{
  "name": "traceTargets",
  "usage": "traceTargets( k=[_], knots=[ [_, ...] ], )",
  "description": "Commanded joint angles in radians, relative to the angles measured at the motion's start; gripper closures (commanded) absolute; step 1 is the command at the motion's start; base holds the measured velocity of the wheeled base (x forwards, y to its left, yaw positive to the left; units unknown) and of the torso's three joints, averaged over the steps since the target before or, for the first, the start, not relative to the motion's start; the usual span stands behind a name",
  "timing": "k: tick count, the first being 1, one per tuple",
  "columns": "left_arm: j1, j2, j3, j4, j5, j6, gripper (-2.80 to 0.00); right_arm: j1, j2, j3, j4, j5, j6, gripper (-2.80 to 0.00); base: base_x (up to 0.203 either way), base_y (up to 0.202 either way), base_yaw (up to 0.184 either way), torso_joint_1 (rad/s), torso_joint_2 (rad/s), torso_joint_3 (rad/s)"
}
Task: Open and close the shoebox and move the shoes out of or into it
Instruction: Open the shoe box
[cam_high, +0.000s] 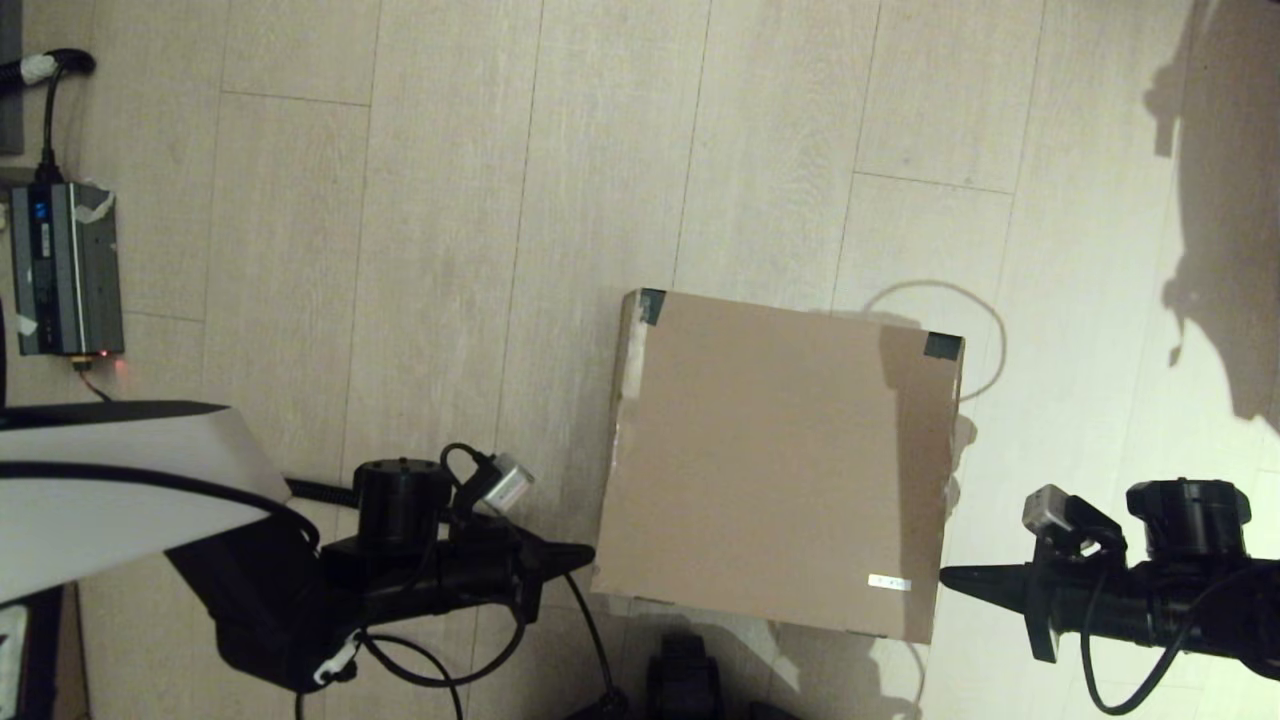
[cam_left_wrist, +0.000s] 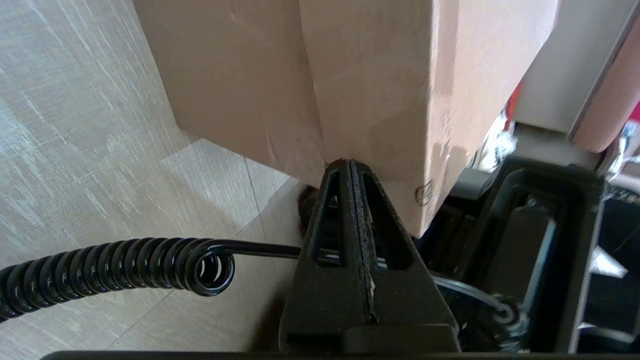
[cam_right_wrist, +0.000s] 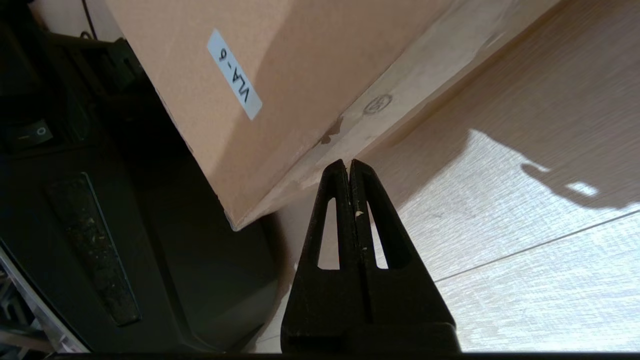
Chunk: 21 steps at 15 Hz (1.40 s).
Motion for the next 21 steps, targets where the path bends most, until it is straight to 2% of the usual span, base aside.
traceTargets(
  k=[1, 5, 9, 14, 17, 19, 21],
  knots=[
    [0.0, 0.022, -0.002, -0.006, -0.005, 0.015, 0.0, 0.011, 0.02, -0.004, -0.005, 0.005, -0.006, 0.0, 0.0, 0.0, 0.0, 0.0, 0.0, 0.0],
    [0.0, 0.048, -0.012, -0.015, -0.005, 0.036, 0.0, 0.031, 0.068, -0.015, -0.006, 0.006, -0.032, 0.0, 0.0, 0.0, 0.0, 0.0, 0.0, 0.0],
    [0.0, 0.106, -0.019, -0.1, -0.003, 0.036, 0.0, 0.046, 0.101, -0.016, -0.01, 0.005, -0.036, 0.0, 0.0, 0.0, 0.0, 0.0, 0.0, 0.0],
    [0.0, 0.125, -0.021, -0.107, -0.003, 0.036, 0.0, 0.058, 0.198, -0.004, -0.187, 0.003, -0.02, 0.0, 0.0, 0.0, 0.0, 0.0, 0.0, 0.0],
    [0.001, 0.109, -0.029, -0.106, -0.003, 0.031, 0.0, 0.057, 0.189, 0.002, -0.189, 0.003, -0.007, 0.0, 0.0, 0.0, 0.0, 0.0, 0.0, 0.0],
    [0.0, 0.076, -0.027, -0.106, -0.003, 0.027, 0.0, 0.057, 0.149, 0.003, -0.189, 0.002, 0.03, 0.0, 0.0, 0.0, 0.0, 0.0, 0.0, 0.0],
    [0.0, 0.044, -0.023, -0.105, -0.003, 0.006, 0.0, 0.057, 0.091, -0.002, -0.187, -0.001, 0.121, 0.0, 0.0, 0.0, 0.0, 0.0, 0.0, 0.0]
  ],
)
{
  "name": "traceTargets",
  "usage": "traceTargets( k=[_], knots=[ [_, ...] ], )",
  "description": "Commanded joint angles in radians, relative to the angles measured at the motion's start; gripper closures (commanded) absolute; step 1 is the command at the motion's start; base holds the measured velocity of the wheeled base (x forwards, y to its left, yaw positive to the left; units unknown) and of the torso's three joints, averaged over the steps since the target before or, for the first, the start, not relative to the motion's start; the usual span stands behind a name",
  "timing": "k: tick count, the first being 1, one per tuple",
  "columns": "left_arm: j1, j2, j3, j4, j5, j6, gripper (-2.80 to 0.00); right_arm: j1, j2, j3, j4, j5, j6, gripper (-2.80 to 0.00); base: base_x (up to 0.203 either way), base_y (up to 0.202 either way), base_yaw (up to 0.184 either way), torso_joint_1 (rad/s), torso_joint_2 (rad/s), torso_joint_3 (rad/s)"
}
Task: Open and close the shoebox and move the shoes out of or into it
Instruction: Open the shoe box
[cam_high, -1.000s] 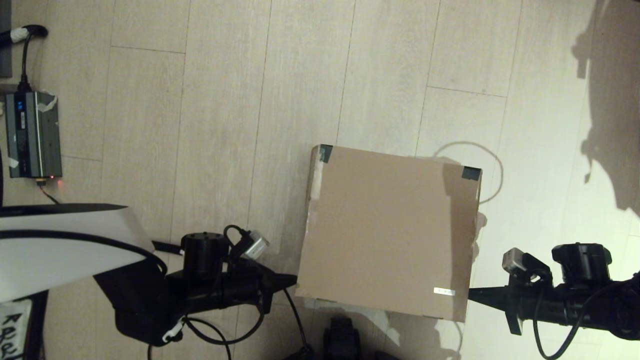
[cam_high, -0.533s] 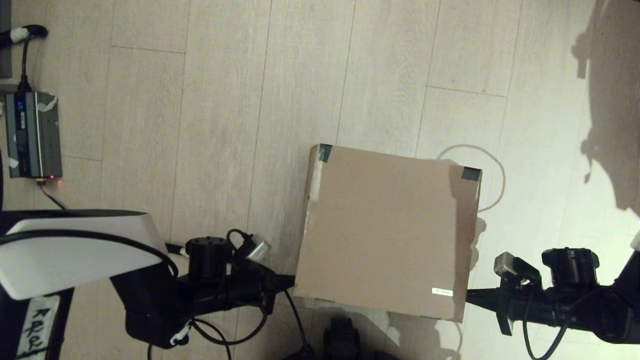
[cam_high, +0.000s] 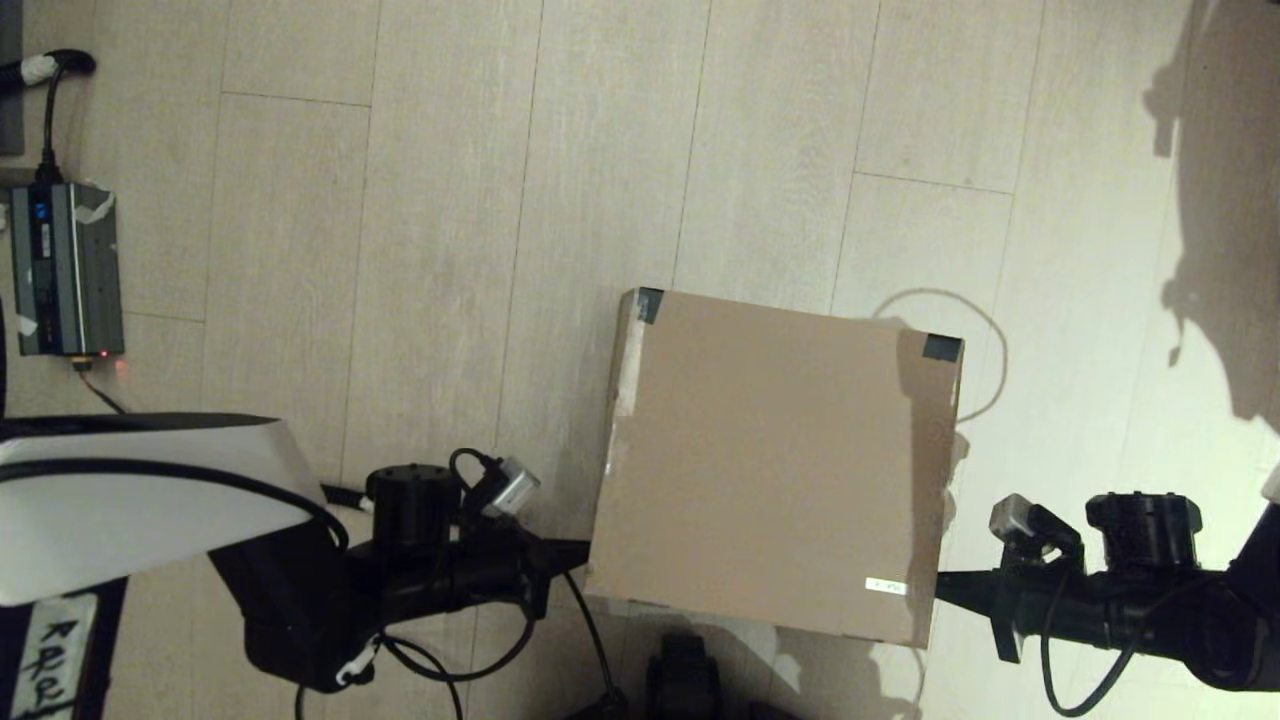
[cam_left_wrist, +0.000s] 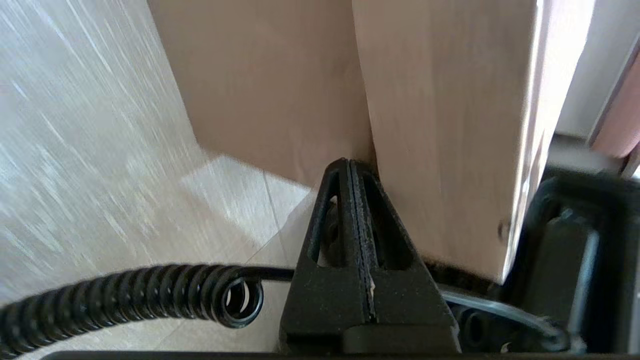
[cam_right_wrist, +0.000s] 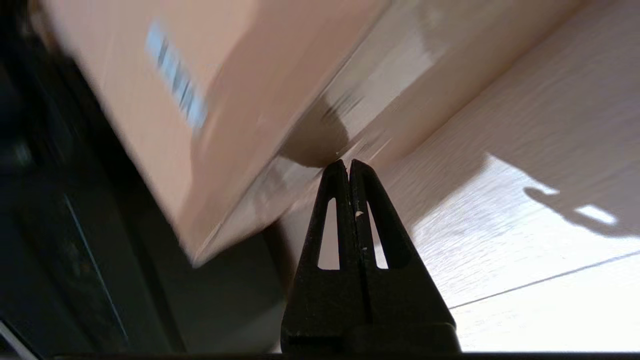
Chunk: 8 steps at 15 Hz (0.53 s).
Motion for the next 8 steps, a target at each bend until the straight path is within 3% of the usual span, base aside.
traceTargets(
  k=[1, 6, 8],
  knots=[
    [0.0, -0.043, 0.002, -0.007, -0.003, -0.014, 0.0, 0.0, -0.053, -0.01, -0.006, 0.001, 0.029, 0.0, 0.0, 0.0, 0.0, 0.0, 0.0, 0.0],
    [-0.014, -0.103, 0.041, -0.004, 0.001, -0.036, 0.0, -0.002, -0.107, -0.007, -0.002, -0.019, 0.106, 0.0, 0.0, 0.0, 0.0, 0.0, 0.0, 0.0],
    [-0.035, -0.122, 0.06, -0.004, 0.001, -0.074, 0.0, -0.001, -0.126, -0.016, -0.001, -0.032, 0.164, 0.0, 0.0, 0.0, 0.0, 0.0, 0.0, 0.0]
  ],
)
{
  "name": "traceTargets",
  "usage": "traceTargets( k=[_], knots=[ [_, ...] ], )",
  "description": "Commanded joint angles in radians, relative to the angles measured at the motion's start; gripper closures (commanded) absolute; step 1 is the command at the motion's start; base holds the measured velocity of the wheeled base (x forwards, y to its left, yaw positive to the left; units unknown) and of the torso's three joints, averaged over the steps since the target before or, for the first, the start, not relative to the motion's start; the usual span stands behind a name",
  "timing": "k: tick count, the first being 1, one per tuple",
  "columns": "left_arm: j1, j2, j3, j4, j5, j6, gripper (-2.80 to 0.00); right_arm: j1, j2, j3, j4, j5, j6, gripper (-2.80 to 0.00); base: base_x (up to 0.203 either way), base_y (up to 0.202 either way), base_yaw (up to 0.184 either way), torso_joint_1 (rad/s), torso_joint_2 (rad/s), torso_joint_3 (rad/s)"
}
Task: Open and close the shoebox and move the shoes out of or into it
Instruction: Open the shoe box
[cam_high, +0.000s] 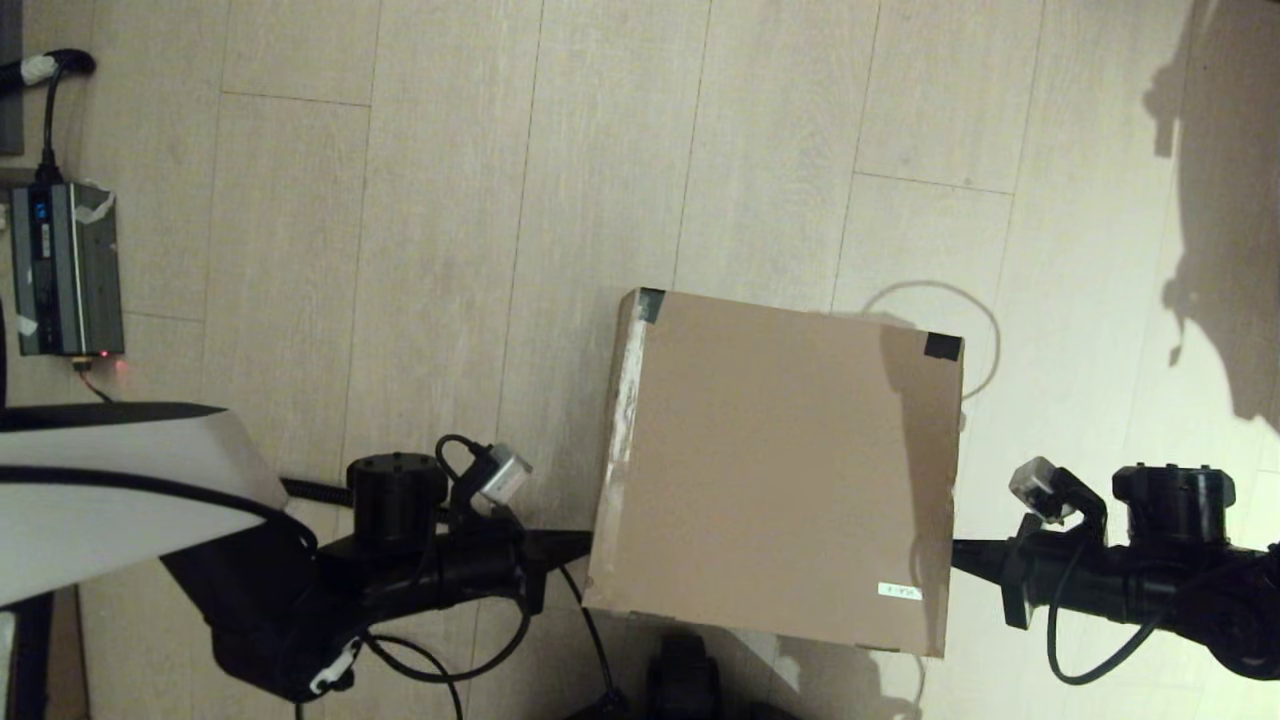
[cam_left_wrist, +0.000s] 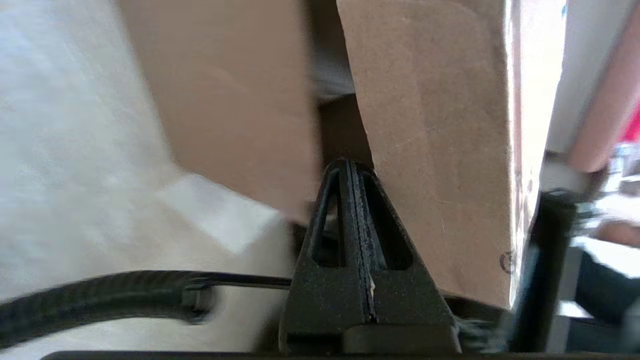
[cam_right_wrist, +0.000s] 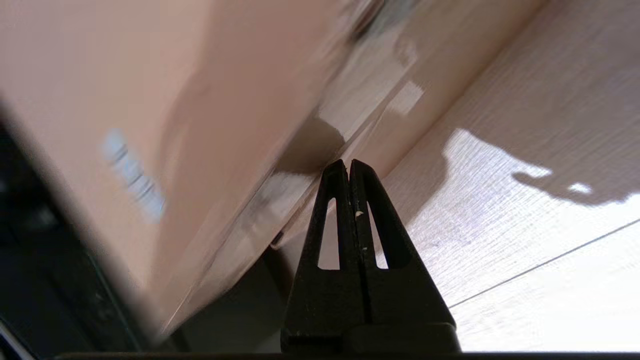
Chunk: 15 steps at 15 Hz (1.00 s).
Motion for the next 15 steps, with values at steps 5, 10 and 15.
traceTargets(
  k=[5, 10, 15],
  knots=[
    [-0.03, -0.083, 0.008, -0.006, 0.001, -0.063, 0.0, 0.0, -0.115, -0.02, 0.078, -0.003, 0.041, 0.0, 0.0, 0.0, 0.0, 0.0, 0.0, 0.0],
    [-0.033, -0.179, 0.0, 0.004, 0.014, -0.106, 0.0, -0.009, -0.278, -0.153, 0.291, -0.026, 0.067, 0.0, 0.0, 0.0, 0.0, 0.0, 0.0, 0.0],
    [-0.057, -0.239, -0.066, 0.016, 0.015, -0.134, 0.0, -0.02, -0.4, -0.294, 0.499, -0.026, 0.075, 0.0, 0.0, 0.0, 0.0, 0.0, 0.0, 0.0]
  ],
)
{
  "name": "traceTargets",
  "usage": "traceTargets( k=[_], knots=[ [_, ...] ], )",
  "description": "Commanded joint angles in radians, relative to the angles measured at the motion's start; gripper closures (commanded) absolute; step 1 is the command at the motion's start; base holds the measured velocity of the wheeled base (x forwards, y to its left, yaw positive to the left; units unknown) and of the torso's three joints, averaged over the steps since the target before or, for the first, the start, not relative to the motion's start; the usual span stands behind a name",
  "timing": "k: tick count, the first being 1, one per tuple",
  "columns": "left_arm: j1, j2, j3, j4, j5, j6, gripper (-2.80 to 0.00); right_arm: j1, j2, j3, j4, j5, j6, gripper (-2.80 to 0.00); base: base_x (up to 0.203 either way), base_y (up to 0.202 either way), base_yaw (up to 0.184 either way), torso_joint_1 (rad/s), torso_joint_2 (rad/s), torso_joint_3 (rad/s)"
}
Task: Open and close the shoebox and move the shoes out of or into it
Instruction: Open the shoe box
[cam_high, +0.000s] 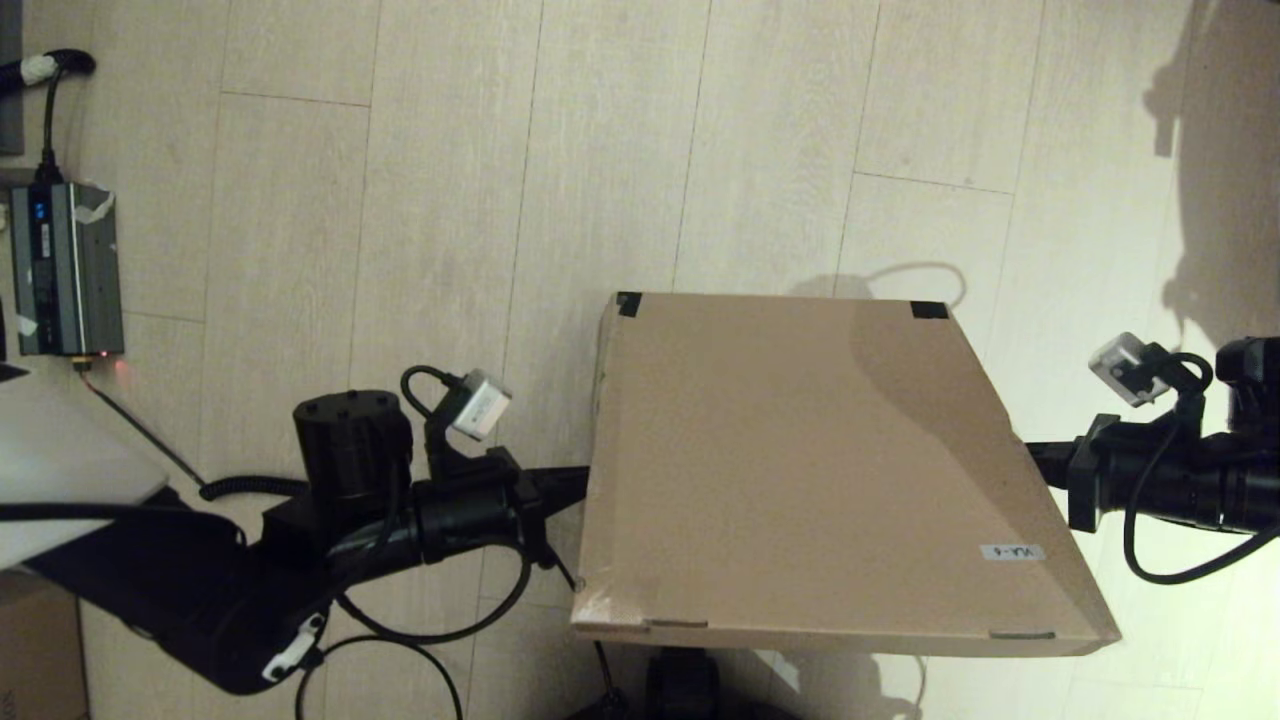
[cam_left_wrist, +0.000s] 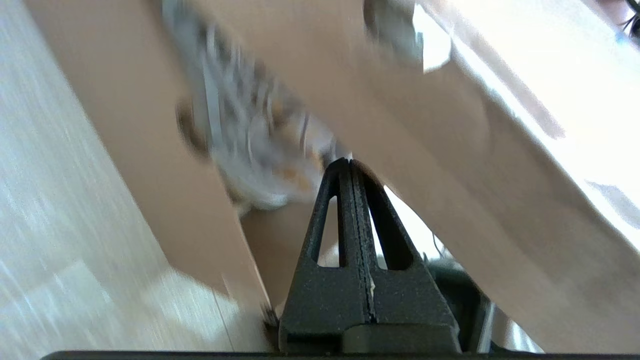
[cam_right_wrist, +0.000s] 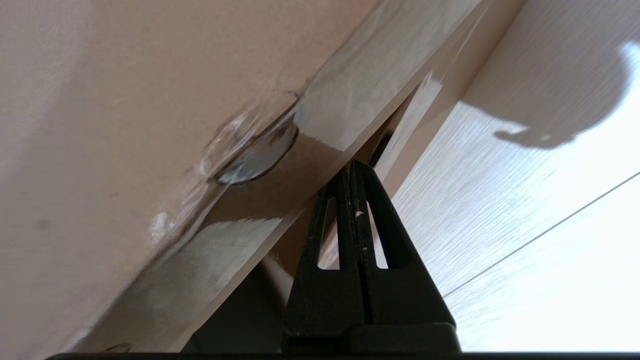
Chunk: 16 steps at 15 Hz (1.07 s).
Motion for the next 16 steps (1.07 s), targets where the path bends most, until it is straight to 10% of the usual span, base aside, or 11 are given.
traceTargets(
  k=[1, 16],
  knots=[
    [-0.006, -0.025, -0.055, 0.004, -0.004, -0.001, 0.0, -0.001, -0.049, -0.034, 0.0, 0.005, 0.005, 0.0, 0.0, 0.0, 0.0, 0.0, 0.0, 0.0],
    [-0.007, 0.112, -0.924, 0.312, 0.046, -0.05, 0.0, -0.107, -0.072, -0.521, 0.088, -0.072, 0.148, 0.0, 0.0, 0.0, 0.0, 0.0, 0.0, 0.0]
  ],
)
